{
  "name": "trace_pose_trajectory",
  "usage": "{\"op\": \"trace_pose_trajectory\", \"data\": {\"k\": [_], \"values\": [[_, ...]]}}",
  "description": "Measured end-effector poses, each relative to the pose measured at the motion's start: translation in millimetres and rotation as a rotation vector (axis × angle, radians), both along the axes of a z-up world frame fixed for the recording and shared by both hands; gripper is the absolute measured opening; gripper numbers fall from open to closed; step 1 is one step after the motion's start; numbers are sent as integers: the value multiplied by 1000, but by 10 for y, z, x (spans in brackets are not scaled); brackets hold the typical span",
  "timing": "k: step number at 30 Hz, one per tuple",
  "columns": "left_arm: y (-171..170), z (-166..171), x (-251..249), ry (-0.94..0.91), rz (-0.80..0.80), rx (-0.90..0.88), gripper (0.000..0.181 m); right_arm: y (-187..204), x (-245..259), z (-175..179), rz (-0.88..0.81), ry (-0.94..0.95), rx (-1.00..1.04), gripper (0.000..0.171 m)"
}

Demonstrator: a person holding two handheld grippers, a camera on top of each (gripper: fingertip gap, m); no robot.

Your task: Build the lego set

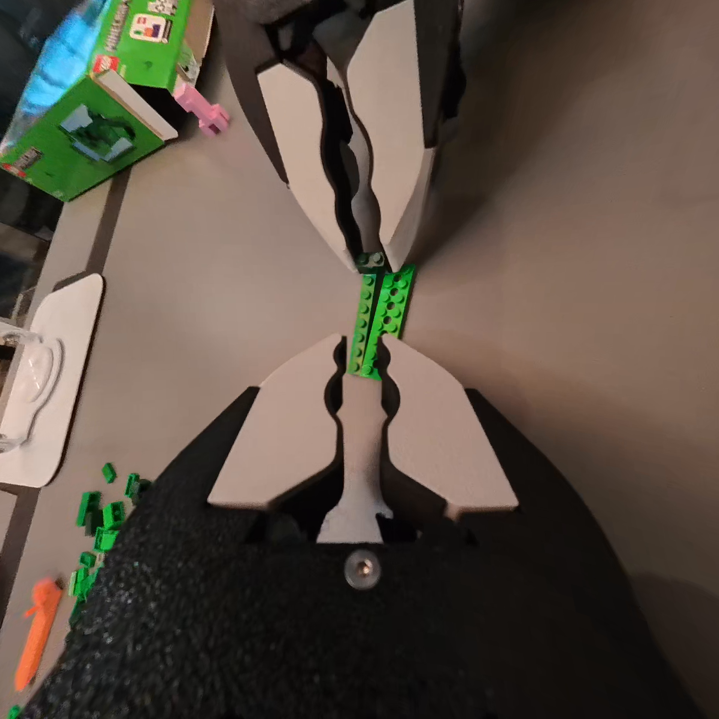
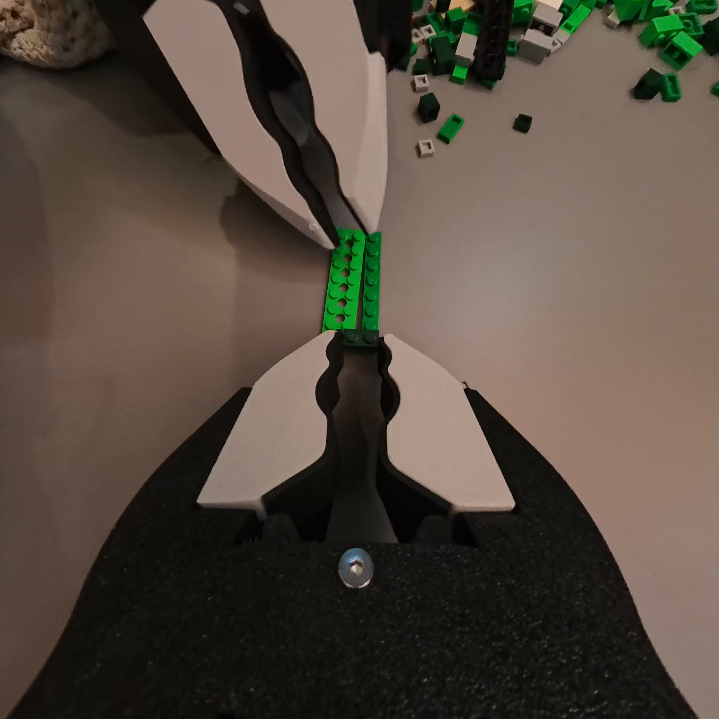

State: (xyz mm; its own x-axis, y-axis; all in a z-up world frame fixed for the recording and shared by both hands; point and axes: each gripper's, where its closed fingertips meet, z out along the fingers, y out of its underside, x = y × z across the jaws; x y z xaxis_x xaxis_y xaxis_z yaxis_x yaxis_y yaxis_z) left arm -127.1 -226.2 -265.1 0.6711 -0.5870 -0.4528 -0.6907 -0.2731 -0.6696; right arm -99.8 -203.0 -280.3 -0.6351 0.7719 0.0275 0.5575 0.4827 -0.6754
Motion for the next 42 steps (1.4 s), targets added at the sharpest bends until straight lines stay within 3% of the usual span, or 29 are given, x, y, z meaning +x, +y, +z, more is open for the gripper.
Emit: {"op": "trace_pose_trajectory", "data": {"k": [9,20,26,30,42], "values": [[-2,-94,62,-128,-4,-151,32,-31,27,-4,26,2,8,16],[53,-169,220,-188,-78,-317,25,-64,49,-7,30,-16,-32,17],[44,-171,232,-193,-71,-312,24,-75,74,-6,30,-26,-67,17],[43,-172,239,-202,-64,-312,22,-102,136,-8,65,-39,-106,33],[91,-171,275,-275,-38,-303,22,-108,51,-1,113,72,59,36]]}}
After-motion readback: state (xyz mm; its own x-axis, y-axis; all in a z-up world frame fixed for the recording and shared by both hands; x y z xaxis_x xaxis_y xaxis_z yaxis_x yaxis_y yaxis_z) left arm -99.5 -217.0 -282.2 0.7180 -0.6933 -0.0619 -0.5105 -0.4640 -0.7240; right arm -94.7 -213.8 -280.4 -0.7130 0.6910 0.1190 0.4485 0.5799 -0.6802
